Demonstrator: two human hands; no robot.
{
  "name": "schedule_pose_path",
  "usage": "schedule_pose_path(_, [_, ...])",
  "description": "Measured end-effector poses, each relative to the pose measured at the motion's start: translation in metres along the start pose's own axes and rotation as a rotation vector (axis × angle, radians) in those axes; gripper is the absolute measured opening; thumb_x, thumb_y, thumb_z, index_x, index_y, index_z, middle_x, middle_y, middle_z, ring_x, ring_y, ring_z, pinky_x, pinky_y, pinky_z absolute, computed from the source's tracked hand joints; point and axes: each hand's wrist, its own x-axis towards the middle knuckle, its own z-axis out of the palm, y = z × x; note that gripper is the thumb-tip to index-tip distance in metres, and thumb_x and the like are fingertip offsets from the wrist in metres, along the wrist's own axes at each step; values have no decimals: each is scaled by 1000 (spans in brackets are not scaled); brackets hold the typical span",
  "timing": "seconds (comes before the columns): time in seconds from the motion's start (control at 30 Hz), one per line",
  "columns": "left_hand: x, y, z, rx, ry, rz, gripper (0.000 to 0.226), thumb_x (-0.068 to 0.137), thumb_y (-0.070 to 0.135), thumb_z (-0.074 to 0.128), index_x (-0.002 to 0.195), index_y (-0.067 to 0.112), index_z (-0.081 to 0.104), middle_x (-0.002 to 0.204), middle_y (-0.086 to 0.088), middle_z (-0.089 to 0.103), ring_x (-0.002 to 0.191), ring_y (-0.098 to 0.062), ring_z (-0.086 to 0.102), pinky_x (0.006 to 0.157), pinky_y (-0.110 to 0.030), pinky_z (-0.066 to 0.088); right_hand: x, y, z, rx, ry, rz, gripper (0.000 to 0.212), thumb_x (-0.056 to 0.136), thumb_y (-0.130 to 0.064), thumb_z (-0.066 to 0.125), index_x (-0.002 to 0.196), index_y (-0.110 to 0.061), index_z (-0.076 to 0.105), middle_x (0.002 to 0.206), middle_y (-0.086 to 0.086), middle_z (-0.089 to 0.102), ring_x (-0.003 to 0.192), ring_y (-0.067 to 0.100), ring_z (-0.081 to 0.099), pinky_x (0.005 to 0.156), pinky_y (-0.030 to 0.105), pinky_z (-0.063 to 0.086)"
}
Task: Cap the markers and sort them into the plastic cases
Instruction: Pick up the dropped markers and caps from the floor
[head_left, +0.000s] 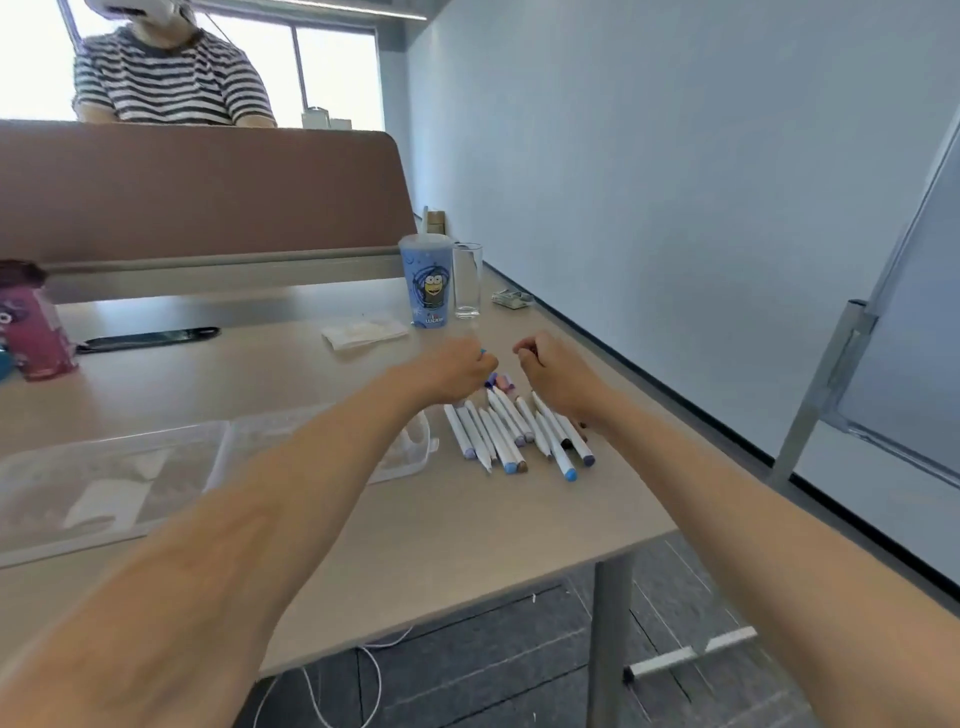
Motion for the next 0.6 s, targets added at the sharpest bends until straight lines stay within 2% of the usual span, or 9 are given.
schedule_pose_path(0.1, [29,-24,2,79,-44,-19,39,103,26,30,110,-4,55,73,2,41,90,-26,51,78,-32,38,36,8,13,-84,-68,4,31,102,-14,36,124,-2,53,125,14,55,115,25,51,89,28,36])
schedule_pose_path(0.17, [43,-34,6,110,-137,-48,32,104,18,25,99,-3,49,80,-7,42,97,-32,52,80,-36,39,55,13,23,-116,-98,22,31,102,-13,35,124,-2,53,127,14,54,116,26,50,89,28,36])
schedule_pose_path(0.23, [56,-46,11,113,-196,-73,28,104,13,22,88,0,42,88,-14,43,94,-33,47,80,-37,38,67,18,34,-158,-142,26,30,102,-12,34,122,-2,53,126,16,52,113,27,52,92,32,39])
schedule_pose_path(0.33, [72,-59,14,137,-229,-70,29,103,18,25,105,-1,47,116,-22,50,92,-30,46,84,-36,38,77,20,48,-244,-227,1,28,102,-10,33,122,-3,50,128,18,46,113,29,50,97,34,40])
schedule_pose_path(0.4, [74,-62,15,136,-206,-67,35,103,23,28,117,-3,48,118,-20,52,99,-31,50,87,-36,40,83,18,54,-281,-244,-18,27,102,-9,34,123,-3,50,128,19,44,113,31,49,99,36,38])
schedule_pose_path(0.43, [75,-63,17,136,-223,-54,35,103,23,29,117,-2,48,117,-19,53,98,-31,51,87,-37,40,86,16,56,-297,-256,-24,26,101,-8,35,122,-3,50,127,19,43,113,32,49,98,36,38])
schedule_pose_path(0.53, [81,-68,22,131,-234,-16,20,101,27,33,100,10,42,111,-18,56,86,-26,48,78,-38,38,90,14,60,-351,-302,-25,27,98,-3,39,122,-4,50,125,18,41,111,33,48,91,33,38])
schedule_pose_path(0.6, [83,-69,22,137,-223,9,17,100,30,33,97,14,40,110,-16,55,86,-25,47,79,-38,38,91,13,60,-370,-306,-29,25,98,-6,40,120,-5,52,123,18,42,109,33,49,90,33,38])
